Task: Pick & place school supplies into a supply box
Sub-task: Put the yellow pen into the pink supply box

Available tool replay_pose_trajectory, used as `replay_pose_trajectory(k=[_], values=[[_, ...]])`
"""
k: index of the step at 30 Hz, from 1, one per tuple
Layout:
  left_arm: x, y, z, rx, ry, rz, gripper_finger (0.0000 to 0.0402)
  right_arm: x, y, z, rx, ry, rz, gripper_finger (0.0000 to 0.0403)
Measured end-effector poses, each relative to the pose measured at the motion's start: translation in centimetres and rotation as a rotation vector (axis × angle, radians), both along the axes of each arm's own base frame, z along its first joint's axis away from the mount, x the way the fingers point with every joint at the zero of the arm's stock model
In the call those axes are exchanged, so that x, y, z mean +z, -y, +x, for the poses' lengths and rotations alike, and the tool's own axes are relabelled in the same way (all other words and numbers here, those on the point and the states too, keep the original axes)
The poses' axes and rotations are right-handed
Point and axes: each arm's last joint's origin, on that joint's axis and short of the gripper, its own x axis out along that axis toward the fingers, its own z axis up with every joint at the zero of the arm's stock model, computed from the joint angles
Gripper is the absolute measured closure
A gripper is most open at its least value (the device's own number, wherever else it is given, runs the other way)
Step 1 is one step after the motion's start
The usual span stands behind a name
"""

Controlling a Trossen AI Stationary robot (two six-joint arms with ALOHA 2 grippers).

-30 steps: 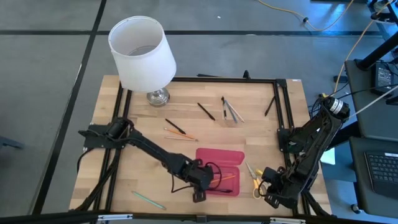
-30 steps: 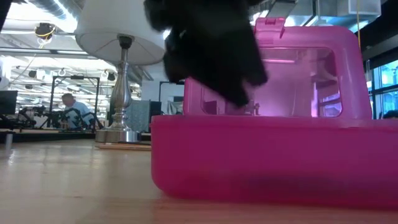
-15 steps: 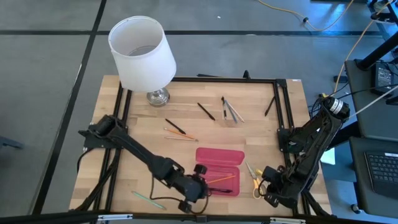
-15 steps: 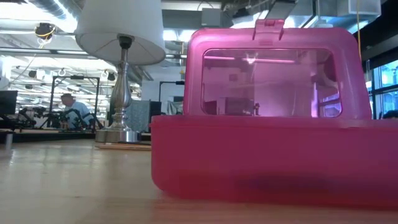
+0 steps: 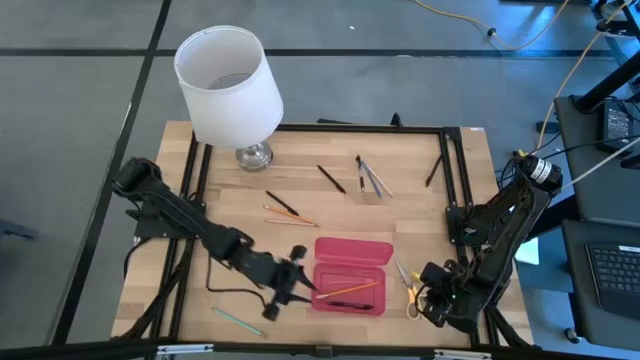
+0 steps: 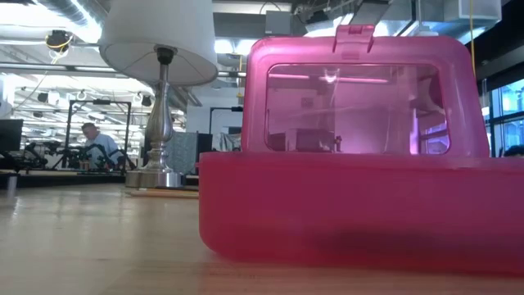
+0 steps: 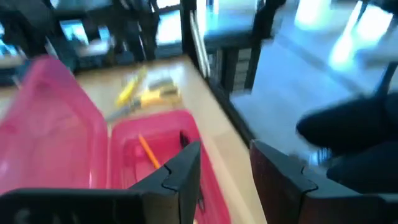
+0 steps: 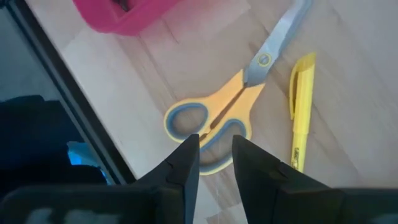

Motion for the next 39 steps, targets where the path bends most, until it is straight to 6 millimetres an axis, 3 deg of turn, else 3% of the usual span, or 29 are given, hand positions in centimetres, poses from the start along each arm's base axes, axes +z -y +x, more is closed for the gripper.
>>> replay_pose_trajectory(k=[5,12,22,26,39], values=[[-1.9,-1.7,-2.9,0.0,0.098,-0.058,0.0268,0.0,0.0,0.0,0.034,0.015,-0.015,0.0304],[-4.1,-3.0,-5.5,-0.003,0.167,-0.1,0.0272,0.0,0.5,0.1,0.0,0.058,-0.08,0.0287],[-4.7,-3.8,-5.8,0.098,0.175,-0.031,0.0274,-0.1,1.0,0.1,0.082,0.06,-0.163,0.0221],[-4.7,-3.8,-5.8,0.096,0.175,-0.03,0.0274,-0.5,1.3,0.0,0.081,0.052,-0.183,0.0218],[-4.7,-3.8,-5.8,0.095,0.174,-0.03,0.0273,-4.7,3.1,-0.7,0.09,-0.009,-0.205,0.0225]])
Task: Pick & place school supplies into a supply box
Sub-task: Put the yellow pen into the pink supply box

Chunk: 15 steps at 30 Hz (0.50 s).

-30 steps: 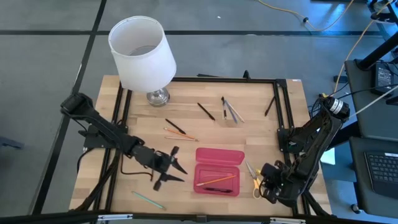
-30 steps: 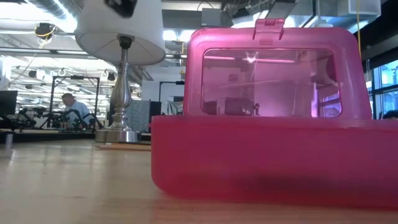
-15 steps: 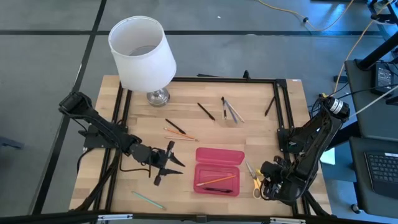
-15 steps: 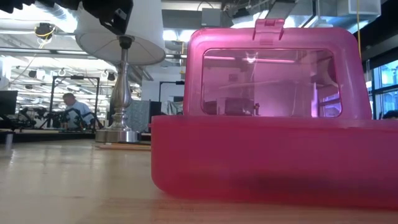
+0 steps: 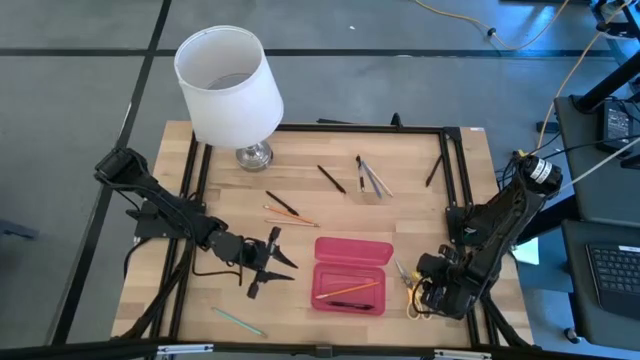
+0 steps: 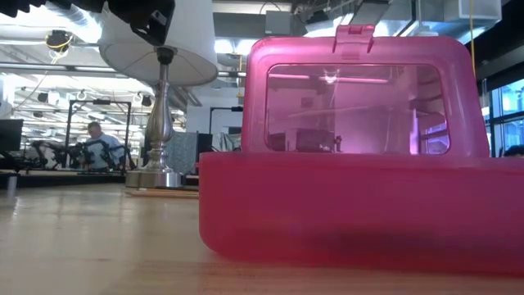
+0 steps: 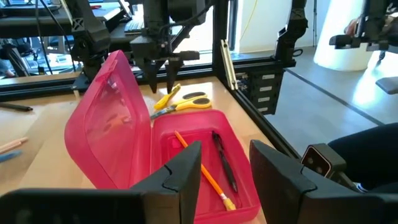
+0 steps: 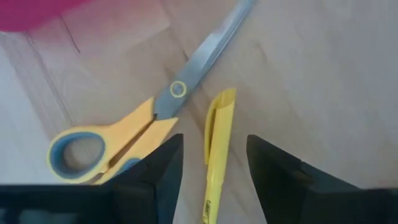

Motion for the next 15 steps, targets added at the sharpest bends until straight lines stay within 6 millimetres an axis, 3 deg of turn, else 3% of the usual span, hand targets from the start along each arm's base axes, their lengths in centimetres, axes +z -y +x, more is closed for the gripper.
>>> replay_pose_trajectory(k=[15], values=[[0.0,0.0,0.0,-0.001,0.0,0.0,0.0273,-2.7,0.2,-0.2,0.093,-0.011,-0.012,0.0252]])
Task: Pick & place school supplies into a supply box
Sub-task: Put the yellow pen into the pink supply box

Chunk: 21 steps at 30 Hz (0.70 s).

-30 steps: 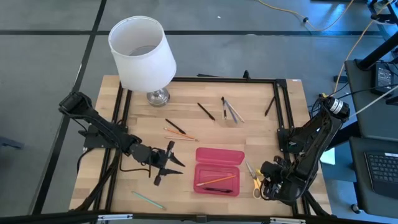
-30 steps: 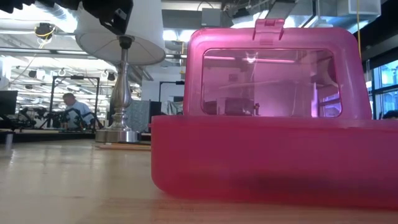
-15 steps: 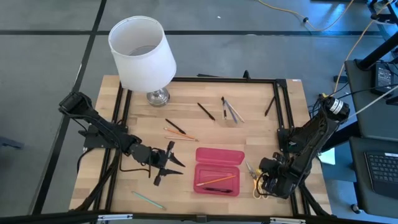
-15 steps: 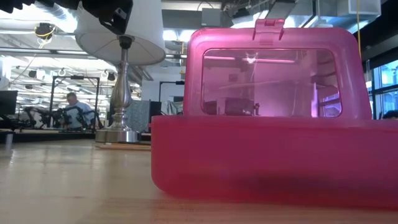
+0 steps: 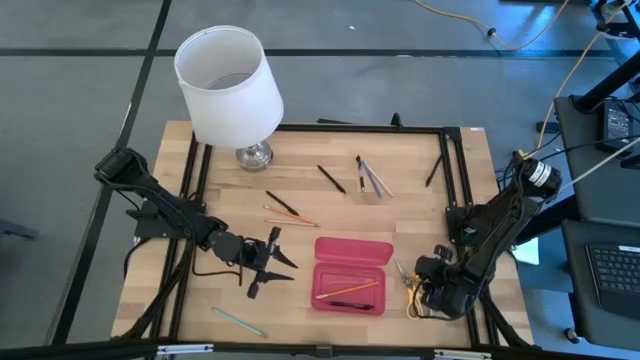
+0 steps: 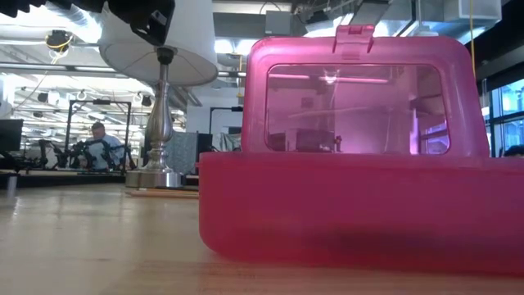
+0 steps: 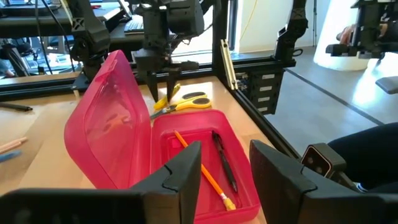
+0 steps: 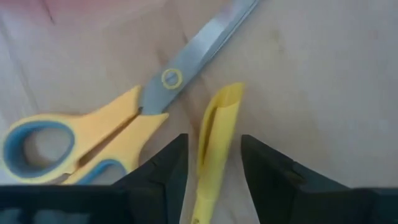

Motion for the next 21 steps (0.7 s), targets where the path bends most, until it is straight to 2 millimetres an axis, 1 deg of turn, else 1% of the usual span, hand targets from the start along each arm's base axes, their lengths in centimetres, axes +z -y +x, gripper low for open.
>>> replay_pose_trajectory(k=[5,8,13,17,21], values=[[0.0,0.0,0.0,0.0,0.0,0.0,0.0271,-1.1,-0.21,0.12,-0.004,-0.026,-0.046,0.0252],[0.0,-0.01,0.0,0.002,0.0,0.001,0.027,-1.11,-0.35,0.19,-0.005,-0.035,-0.06,0.0258],[0.0,-0.01,0.0,0.002,0.0,0.0,0.0273,-0.44,-0.78,0.45,-0.005,-0.054,-0.068,0.0288],[0.0,-0.01,0.0,0.003,0.0,0.0,0.0272,-0.33,-0.9,0.5,-0.003,-0.054,-0.064,0.0315],[0.0,-0.01,0.0,0.002,0.0,0.0,0.027,-0.32,-0.91,0.5,-0.003,-0.054,-0.063,0.0333]])
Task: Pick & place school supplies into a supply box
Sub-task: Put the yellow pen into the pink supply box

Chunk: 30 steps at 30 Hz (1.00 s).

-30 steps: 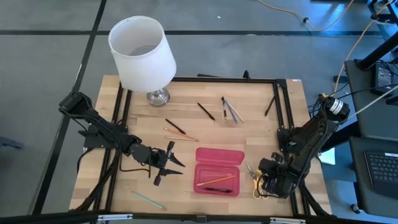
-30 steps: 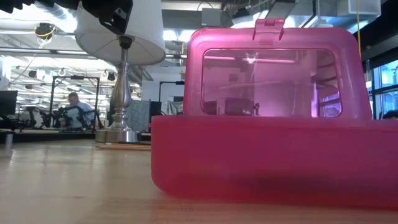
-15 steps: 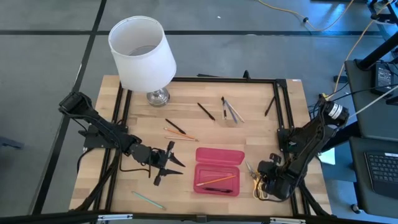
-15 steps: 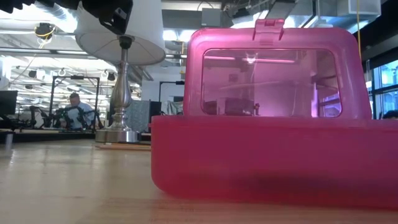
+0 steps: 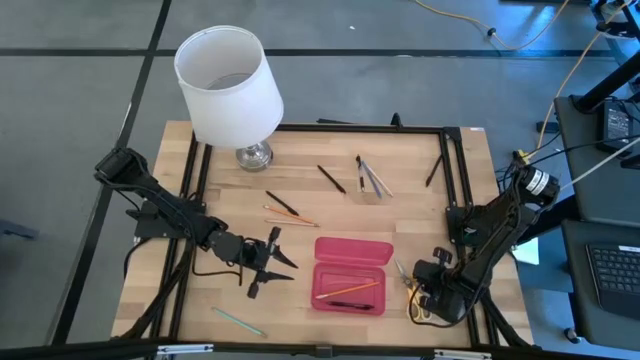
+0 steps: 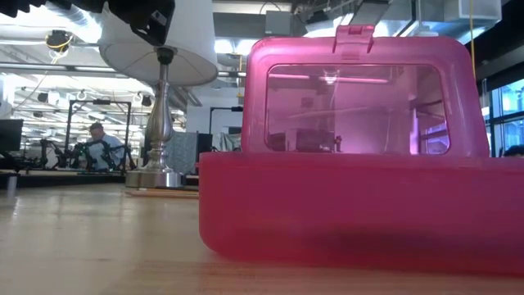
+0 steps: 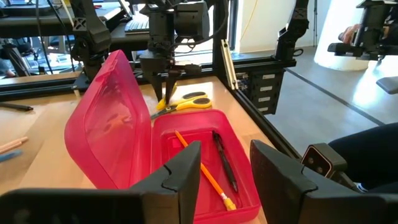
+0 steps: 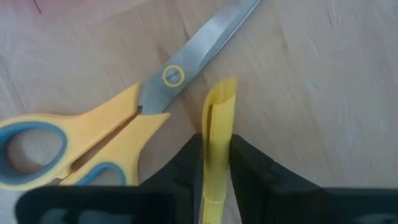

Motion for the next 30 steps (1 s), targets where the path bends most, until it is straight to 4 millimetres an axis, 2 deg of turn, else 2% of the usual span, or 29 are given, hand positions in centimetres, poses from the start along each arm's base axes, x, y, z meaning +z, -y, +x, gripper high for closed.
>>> replay_pose_trajectory(k=[10,20,26,30], values=[[0.0,0.0,0.0,0.0,0.0,-0.002,0.0272,0.6,-0.4,0.2,0.001,-0.012,0.018,0.0337],[0.0,0.0,0.0,-0.001,0.0,-0.002,0.0274,3.6,-2.0,1.1,0.003,-0.004,0.034,0.0338],[0.0,0.0,0.0,-0.001,0.0,-0.002,0.027,6.9,-3.6,2.9,0.007,0.196,0.049,0.0337],[0.0,0.0,0.0,-0.001,0.0,-0.002,0.0272,9.3,-4.7,4.9,0.071,0.389,0.055,0.0337]])
